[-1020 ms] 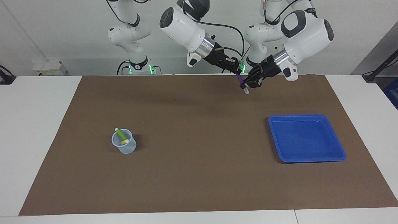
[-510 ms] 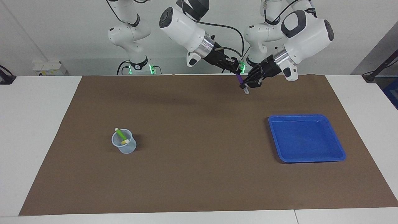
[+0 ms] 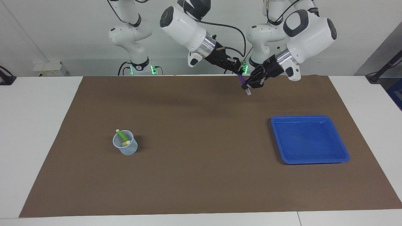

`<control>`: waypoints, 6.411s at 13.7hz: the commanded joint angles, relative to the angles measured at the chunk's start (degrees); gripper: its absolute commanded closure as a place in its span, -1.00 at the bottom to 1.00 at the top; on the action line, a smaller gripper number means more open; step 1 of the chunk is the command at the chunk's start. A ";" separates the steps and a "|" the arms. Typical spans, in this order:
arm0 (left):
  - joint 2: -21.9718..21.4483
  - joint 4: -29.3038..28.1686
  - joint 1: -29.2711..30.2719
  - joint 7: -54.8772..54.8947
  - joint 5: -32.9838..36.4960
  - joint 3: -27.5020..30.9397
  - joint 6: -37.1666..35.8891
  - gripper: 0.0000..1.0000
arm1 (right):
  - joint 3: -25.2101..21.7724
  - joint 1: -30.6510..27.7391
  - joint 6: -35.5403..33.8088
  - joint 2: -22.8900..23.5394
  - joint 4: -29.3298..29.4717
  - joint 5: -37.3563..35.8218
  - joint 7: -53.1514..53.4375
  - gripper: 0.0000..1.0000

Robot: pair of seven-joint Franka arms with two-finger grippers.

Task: Right arm passes pens to left for tray arrangement
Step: 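Close the left gripper on the purple pen beside the right gripper, then open the right gripper and pull it back from the pen, then lower the purple pen into the blue tray with the left gripper, then release the pen in the tray while the right gripper reaches the cup, then lift the yellow pen out of the cup with the right gripper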

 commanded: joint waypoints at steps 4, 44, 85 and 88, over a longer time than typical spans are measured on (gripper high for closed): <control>-1.56 -1.48 -0.55 5.26 3.90 0.46 0.22 1.00 | 0.08 -2.42 -7.57 -0.74 -0.24 -13.34 -9.93 -1.00; 23.05 -10.19 11.40 65.65 38.09 0.54 47.68 1.00 | 0.35 -32.92 3.85 10.16 -8.06 -49.91 -98.99 -0.04; 14.79 -3.96 14.48 67.60 35.03 0.55 32.52 -1.00 | 12.12 -29.67 -19.61 2.16 5.65 -36.74 -63.79 1.00; 14.52 2.62 14.48 58.39 28.53 0.72 17.41 -1.00 | 12.74 -28.00 -19.62 2.08 5.56 -30.34 -48.51 1.00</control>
